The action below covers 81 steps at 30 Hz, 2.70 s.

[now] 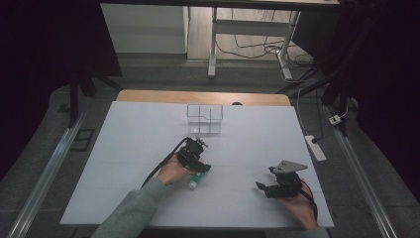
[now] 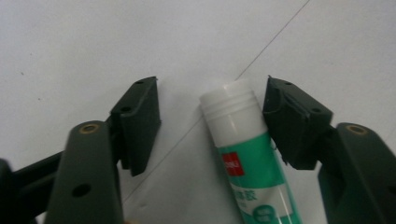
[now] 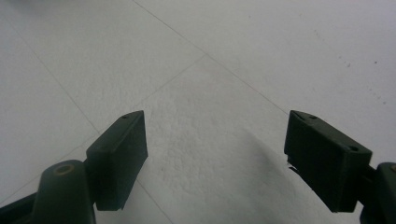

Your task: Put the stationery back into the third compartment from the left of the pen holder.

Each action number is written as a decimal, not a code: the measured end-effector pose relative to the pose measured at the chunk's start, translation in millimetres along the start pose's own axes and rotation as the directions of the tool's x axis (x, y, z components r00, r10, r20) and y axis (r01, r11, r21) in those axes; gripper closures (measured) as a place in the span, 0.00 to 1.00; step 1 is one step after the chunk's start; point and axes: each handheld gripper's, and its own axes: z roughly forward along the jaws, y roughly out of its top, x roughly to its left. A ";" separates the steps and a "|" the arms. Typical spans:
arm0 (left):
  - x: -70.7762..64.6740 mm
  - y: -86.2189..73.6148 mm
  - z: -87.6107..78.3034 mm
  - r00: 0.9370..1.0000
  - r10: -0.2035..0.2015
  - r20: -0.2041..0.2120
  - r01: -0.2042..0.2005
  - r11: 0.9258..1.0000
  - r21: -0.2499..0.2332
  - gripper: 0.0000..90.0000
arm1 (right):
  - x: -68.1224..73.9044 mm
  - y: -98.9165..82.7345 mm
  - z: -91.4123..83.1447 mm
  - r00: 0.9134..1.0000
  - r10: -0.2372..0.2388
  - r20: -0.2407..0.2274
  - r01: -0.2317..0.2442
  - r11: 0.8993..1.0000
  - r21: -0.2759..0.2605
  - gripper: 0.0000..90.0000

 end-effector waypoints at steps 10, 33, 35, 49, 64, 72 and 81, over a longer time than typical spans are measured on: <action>-4.9 1.2 -1.0 1.000 0.002 0.016 -0.003 1.000 0.027 0.68 | 0.3 0.0 0.8 1.000 0.002 0.006 -0.002 1.000 0.001 0.23; 12.4 -6.8 -37.9 0.996 0.021 0.085 -0.009 0.990 -0.138 0.72 | -1.0 -0.8 1.4 1.000 0.003 0.015 -0.003 1.000 0.008 0.23; 14.6 -8.6 -44.0 0.996 0.021 0.090 -0.007 0.988 -0.156 0.72 | -0.8 -0.8 1.6 1.000 0.004 0.016 -0.004 1.000 0.009 0.23; 26.1 -20.5 -67.0 0.994 0.031 0.103 -0.003 0.966 -0.257 0.71 | -0.5 -0.8 1.7 1.000 0.003 0.023 -0.003 1.000 0.014 0.23; 34.6 -27.8 -84.5 0.996 0.022 0.086 0.013 0.925 -0.380 0.71 | -0.4 -1.3 2.4 1.000 0.006 0.027 -0.007 1.000 0.021 0.23; 38.3 -29.9 -92.0 0.997 0.024 0.075 0.011 0.900 -0.435 0.71 | -0.4 -1.3 2.3 1.000 0.006 0.029 -0.006 1.000 0.022 0.24; 40.2 -28.3 -97.5 0.997 0.044 0.064 -0.007 0.871 -0.492 0.71 | -0.6 -1.2 1.4 1.000 0.005 0.031 -0.006 1.000 0.015 0.24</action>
